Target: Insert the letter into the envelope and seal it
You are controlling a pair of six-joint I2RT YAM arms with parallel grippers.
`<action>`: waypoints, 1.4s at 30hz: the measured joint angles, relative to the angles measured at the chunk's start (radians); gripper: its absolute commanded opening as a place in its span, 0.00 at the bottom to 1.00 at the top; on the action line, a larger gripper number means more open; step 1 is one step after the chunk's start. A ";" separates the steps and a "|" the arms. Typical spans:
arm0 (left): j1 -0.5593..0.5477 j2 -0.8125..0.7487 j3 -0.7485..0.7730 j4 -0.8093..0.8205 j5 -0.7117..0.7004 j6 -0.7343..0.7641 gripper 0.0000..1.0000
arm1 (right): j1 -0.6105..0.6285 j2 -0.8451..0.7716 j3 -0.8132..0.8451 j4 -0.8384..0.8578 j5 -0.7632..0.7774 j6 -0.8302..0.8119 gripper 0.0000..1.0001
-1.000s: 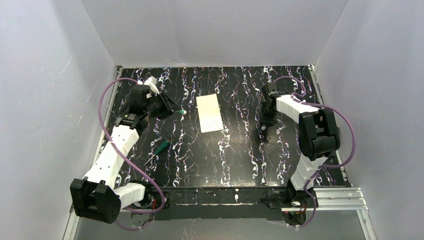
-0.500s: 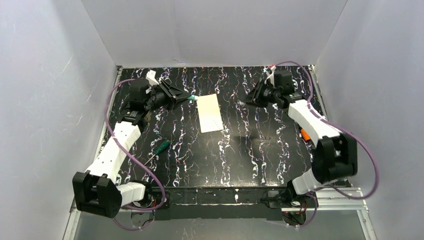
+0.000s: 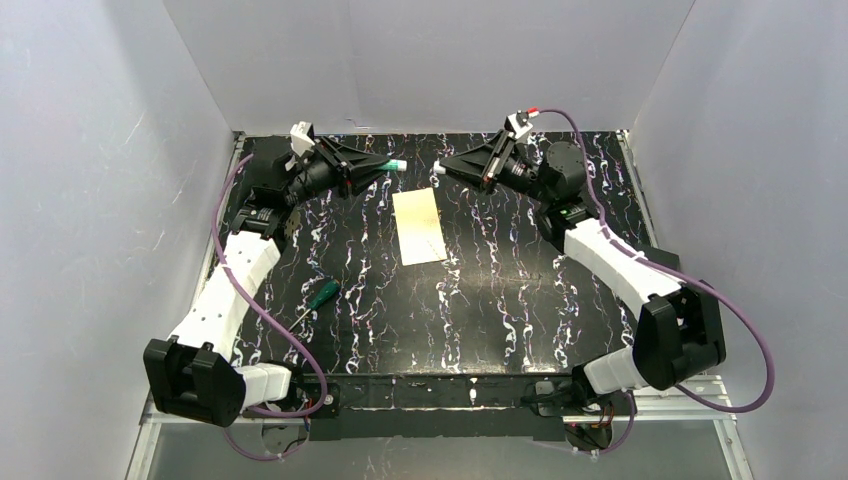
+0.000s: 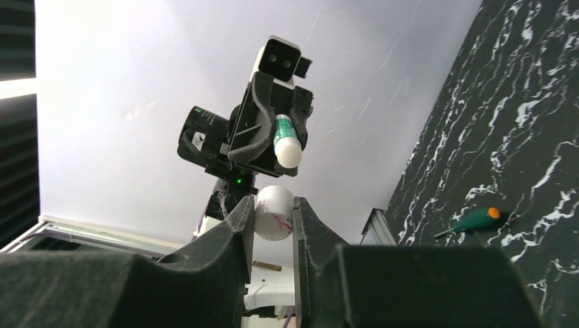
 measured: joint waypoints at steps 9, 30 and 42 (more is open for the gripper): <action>-0.001 0.000 0.009 0.042 0.034 -0.073 0.00 | 0.098 0.071 0.011 0.169 0.047 0.134 0.01; 0.000 -0.001 0.009 0.076 0.050 -0.116 0.00 | 0.153 0.116 0.034 0.198 0.138 0.150 0.01; -0.001 -0.001 0.009 0.096 0.053 -0.139 0.00 | 0.154 0.137 0.034 0.276 0.155 0.185 0.01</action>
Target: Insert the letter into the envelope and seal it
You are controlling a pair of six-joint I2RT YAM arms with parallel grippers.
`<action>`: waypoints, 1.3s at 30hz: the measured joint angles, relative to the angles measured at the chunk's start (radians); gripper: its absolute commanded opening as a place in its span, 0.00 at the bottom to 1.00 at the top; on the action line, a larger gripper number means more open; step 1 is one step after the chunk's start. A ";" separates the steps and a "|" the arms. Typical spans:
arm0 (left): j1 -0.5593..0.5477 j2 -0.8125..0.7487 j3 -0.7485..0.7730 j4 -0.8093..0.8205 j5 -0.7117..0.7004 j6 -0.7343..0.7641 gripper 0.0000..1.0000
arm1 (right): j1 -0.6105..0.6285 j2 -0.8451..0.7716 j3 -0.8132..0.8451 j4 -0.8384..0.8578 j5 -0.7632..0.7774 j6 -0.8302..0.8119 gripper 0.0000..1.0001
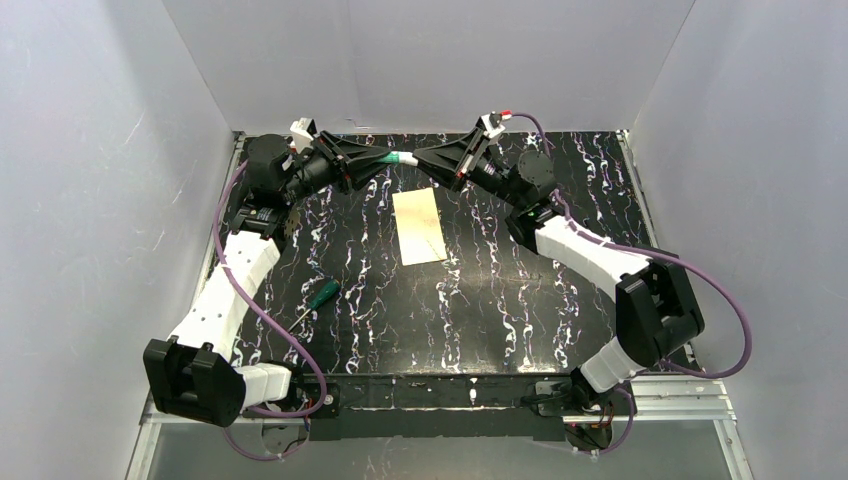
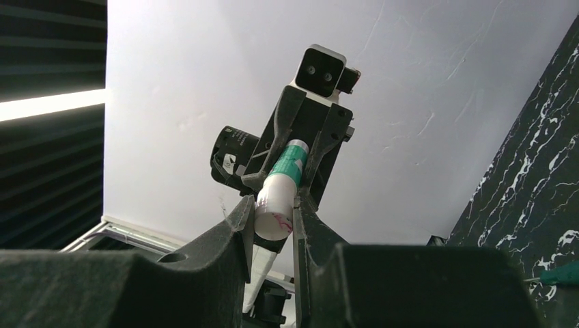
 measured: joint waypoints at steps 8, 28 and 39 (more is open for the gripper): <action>0.000 0.000 0.000 0.022 0.006 -0.012 0.00 | 0.004 0.016 0.010 0.037 0.002 0.031 0.01; 0.005 0.016 0.002 0.028 0.017 0.087 0.00 | -0.007 0.046 0.188 -0.283 -0.115 -0.170 0.01; -0.022 0.010 -0.069 0.052 -0.080 0.003 0.00 | -0.001 0.066 0.243 -0.431 -0.063 -0.305 0.01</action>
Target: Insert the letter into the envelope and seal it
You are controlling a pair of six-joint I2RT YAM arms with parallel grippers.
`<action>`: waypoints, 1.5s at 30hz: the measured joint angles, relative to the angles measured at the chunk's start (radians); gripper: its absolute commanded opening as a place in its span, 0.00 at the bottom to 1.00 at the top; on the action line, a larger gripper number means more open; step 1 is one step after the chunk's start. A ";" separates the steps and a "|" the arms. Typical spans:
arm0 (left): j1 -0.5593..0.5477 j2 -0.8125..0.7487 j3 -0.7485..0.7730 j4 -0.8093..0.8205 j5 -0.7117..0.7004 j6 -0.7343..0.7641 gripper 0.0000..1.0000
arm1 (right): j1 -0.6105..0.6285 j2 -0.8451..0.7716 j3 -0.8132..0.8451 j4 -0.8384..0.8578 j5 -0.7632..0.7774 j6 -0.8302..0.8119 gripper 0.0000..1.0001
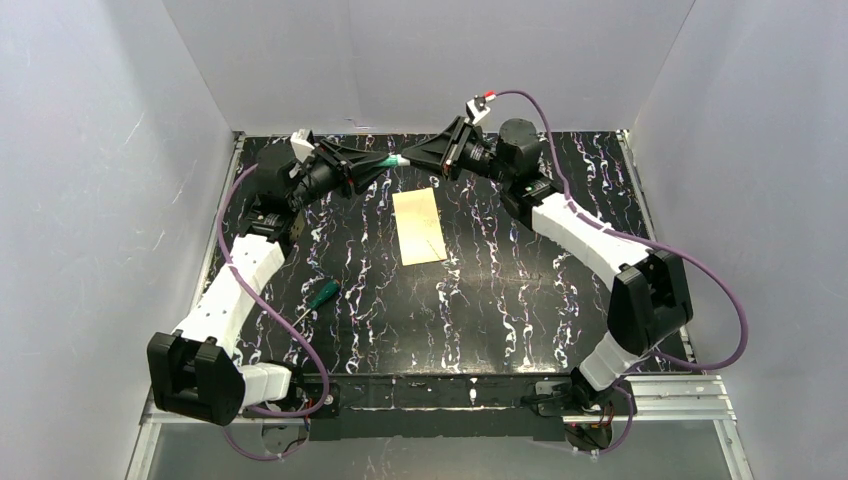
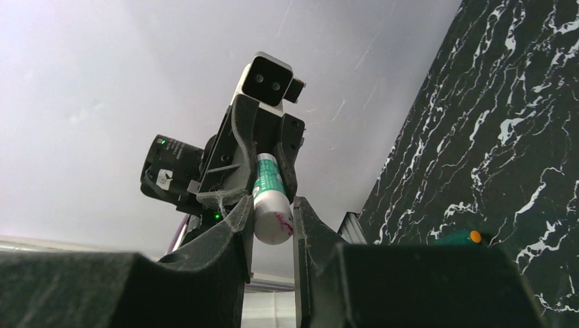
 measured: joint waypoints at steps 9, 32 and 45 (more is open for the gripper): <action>0.000 -0.003 -0.033 -0.039 -0.077 -0.024 0.00 | 0.015 0.072 0.026 -0.010 0.037 -0.019 0.01; -0.084 0.039 -0.084 0.111 0.155 -0.065 0.00 | 0.113 0.137 0.069 0.008 0.103 0.050 0.01; -0.021 0.039 -0.071 0.135 0.288 0.126 0.00 | 0.047 -0.019 -0.002 -0.105 0.064 -0.029 0.44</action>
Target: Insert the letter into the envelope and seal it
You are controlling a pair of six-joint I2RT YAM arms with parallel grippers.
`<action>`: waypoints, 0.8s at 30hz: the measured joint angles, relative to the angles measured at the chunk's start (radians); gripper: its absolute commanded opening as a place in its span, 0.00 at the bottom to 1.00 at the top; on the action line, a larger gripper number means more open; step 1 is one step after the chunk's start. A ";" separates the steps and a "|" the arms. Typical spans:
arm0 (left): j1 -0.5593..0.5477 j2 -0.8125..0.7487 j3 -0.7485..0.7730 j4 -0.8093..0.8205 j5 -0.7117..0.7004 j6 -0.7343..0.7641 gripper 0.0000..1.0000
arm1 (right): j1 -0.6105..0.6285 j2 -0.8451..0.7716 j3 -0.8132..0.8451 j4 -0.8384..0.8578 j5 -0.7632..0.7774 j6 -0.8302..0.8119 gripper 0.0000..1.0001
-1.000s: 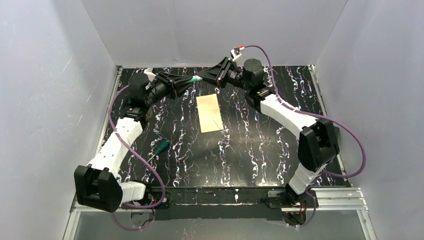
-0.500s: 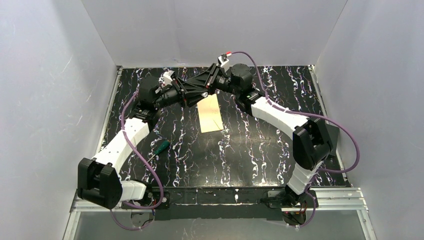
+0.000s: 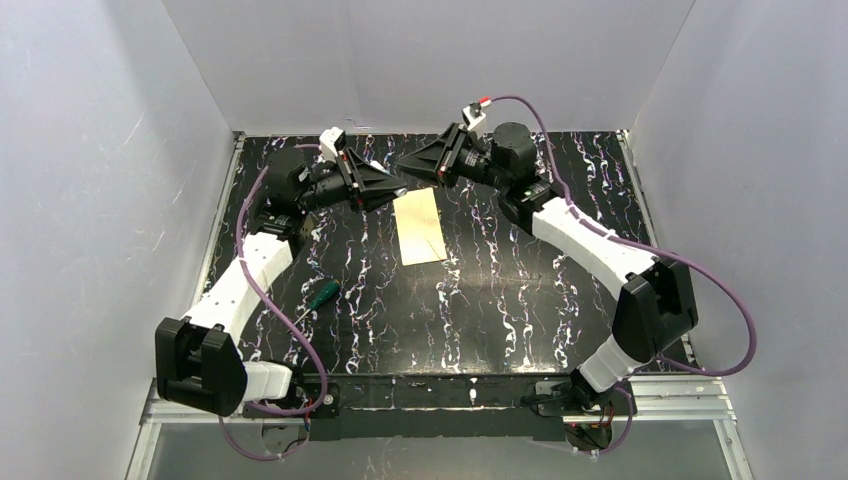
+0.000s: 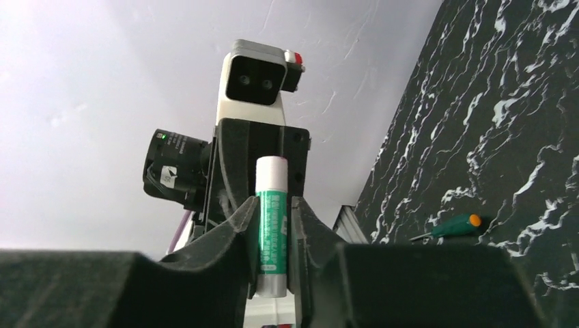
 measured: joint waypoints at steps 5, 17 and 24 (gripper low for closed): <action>0.004 0.012 0.027 -0.005 0.095 0.150 0.00 | -0.040 -0.041 -0.009 -0.025 -0.020 -0.028 0.76; 0.003 -0.081 -0.013 -0.195 0.183 0.867 0.00 | -0.058 -0.058 0.134 -0.310 -0.100 -0.356 0.81; -0.017 -0.042 0.053 -0.509 0.073 1.332 0.00 | -0.024 -0.058 0.183 -0.539 -0.021 -0.563 0.80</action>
